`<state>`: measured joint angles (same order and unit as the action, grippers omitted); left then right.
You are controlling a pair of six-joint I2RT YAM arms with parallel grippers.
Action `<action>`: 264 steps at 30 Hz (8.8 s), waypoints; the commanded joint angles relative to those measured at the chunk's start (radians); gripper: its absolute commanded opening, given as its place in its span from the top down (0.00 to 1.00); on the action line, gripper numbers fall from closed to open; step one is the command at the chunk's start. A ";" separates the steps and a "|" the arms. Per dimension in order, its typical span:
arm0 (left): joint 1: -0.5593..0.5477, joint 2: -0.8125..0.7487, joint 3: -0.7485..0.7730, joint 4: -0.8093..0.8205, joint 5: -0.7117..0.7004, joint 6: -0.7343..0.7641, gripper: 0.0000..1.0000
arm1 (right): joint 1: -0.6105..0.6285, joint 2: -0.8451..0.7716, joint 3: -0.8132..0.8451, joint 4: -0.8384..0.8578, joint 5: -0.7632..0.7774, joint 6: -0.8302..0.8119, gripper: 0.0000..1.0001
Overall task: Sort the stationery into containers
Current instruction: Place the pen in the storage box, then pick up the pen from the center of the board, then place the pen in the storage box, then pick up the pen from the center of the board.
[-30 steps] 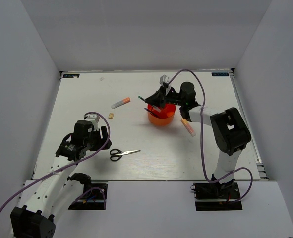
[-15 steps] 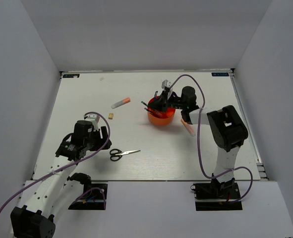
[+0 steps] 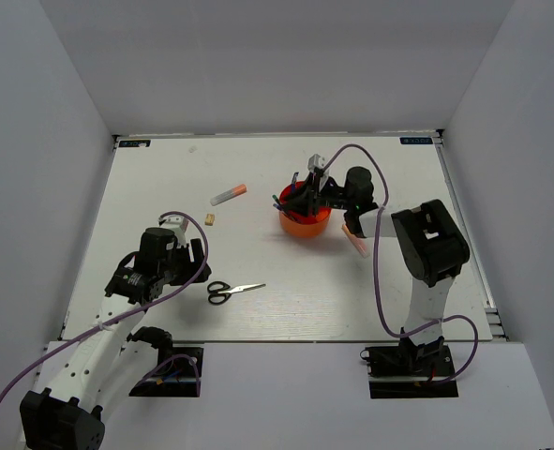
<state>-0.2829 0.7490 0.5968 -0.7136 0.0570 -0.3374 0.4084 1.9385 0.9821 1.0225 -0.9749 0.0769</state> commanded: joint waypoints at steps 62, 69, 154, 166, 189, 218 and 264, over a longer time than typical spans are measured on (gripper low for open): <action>0.005 -0.022 -0.006 0.025 0.030 0.002 0.82 | -0.045 -0.385 0.266 -1.454 0.618 -0.275 1.00; 0.005 0.044 0.021 -0.009 0.014 -0.012 0.48 | -0.091 -0.446 0.146 -1.610 0.794 -0.373 0.24; 0.007 0.069 0.015 -0.018 0.035 -0.002 0.31 | -0.137 -0.199 0.095 -0.098 0.429 0.069 1.00; 0.007 0.069 0.015 -0.020 0.035 -0.003 0.31 | -0.125 -0.121 0.113 -0.117 0.436 0.030 1.00; 0.007 0.066 0.015 -0.021 0.032 0.000 0.31 | -0.102 -0.059 0.009 -0.065 0.393 0.012 0.77; 0.005 0.372 0.273 0.058 0.003 0.006 0.68 | -0.138 -0.271 0.463 -1.395 0.266 -0.204 0.38; -0.009 1.598 1.236 -0.056 0.069 0.666 0.84 | -0.269 -0.820 -0.046 -1.693 0.051 -0.569 1.00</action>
<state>-0.2947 2.3287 1.8847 -0.6426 0.0971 0.3244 0.1558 1.1496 0.9180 -0.6662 -0.8772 -0.5007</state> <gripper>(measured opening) 0.382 0.001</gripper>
